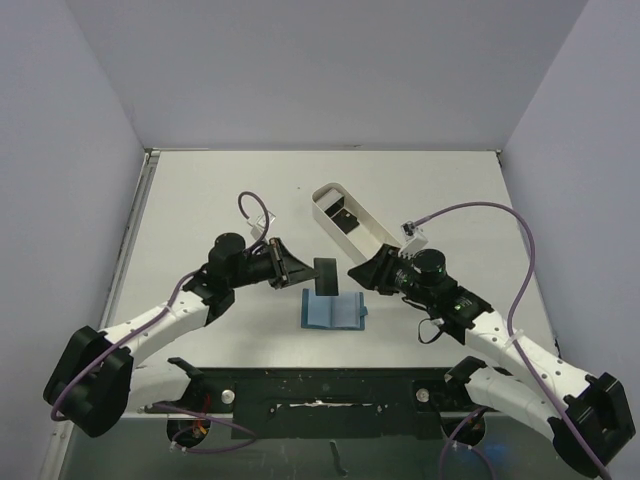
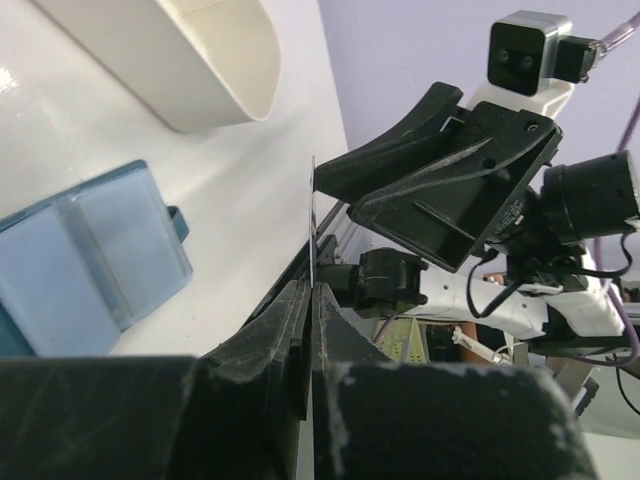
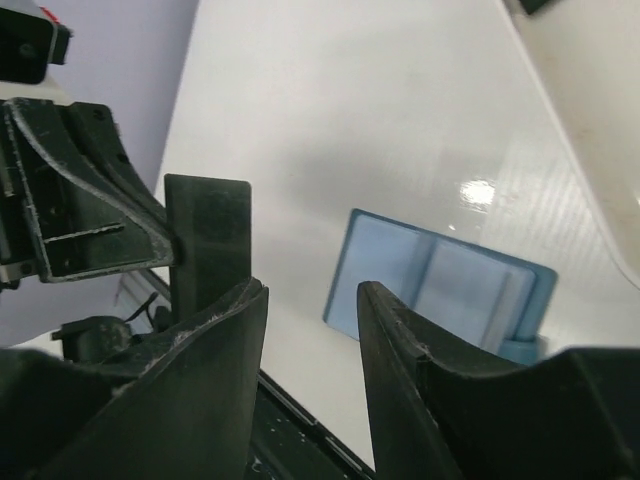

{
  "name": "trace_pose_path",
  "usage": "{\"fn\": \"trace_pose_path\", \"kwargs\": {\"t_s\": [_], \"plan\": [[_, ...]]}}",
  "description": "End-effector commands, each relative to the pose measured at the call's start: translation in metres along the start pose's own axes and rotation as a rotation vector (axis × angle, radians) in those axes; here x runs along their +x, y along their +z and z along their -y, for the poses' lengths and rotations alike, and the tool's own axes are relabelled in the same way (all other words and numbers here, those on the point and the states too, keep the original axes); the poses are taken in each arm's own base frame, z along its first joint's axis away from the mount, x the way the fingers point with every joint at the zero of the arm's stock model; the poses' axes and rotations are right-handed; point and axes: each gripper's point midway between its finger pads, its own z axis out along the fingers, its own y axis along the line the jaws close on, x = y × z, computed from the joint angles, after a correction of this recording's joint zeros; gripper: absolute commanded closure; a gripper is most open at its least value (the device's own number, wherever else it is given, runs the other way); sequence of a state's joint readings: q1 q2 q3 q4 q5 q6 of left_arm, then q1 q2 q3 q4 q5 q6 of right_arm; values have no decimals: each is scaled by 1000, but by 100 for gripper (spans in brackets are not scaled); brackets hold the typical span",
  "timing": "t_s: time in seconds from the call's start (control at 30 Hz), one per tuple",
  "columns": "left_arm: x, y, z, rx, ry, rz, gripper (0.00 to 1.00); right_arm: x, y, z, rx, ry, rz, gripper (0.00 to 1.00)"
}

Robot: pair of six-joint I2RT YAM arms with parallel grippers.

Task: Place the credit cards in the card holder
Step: Pick up the credit card from the storage box, then insert the credit card into the card holder.

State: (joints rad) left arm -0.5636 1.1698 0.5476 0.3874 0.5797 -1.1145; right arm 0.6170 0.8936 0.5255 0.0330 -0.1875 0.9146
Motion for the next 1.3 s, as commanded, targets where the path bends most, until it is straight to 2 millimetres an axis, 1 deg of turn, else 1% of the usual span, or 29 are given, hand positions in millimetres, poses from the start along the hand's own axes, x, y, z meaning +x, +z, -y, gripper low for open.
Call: {"fn": "trace_pose_path", "kwargs": {"t_s": [0.0,0.1,0.23,0.47,0.67,1.03,1.27], "plan": [[4,7,-18,-49,19,-30,100,2,-2,29,168,-36,0,59],[11,12,-35,-86,4,-67,100,16,1,45,243,-46,-52,62],[21,19,-51,-109,-12,-111,100,32,7,59,315,-70,-110,62],[38,28,-78,-139,-40,-173,100,51,18,74,421,-142,-187,63],[46,31,-98,-173,-55,-200,100,60,22,81,480,-180,-211,66],[56,34,-118,-201,-66,-222,100,74,24,103,550,-196,-249,66],[60,35,-126,-220,-68,-233,100,87,23,117,606,-206,-285,71]]}}
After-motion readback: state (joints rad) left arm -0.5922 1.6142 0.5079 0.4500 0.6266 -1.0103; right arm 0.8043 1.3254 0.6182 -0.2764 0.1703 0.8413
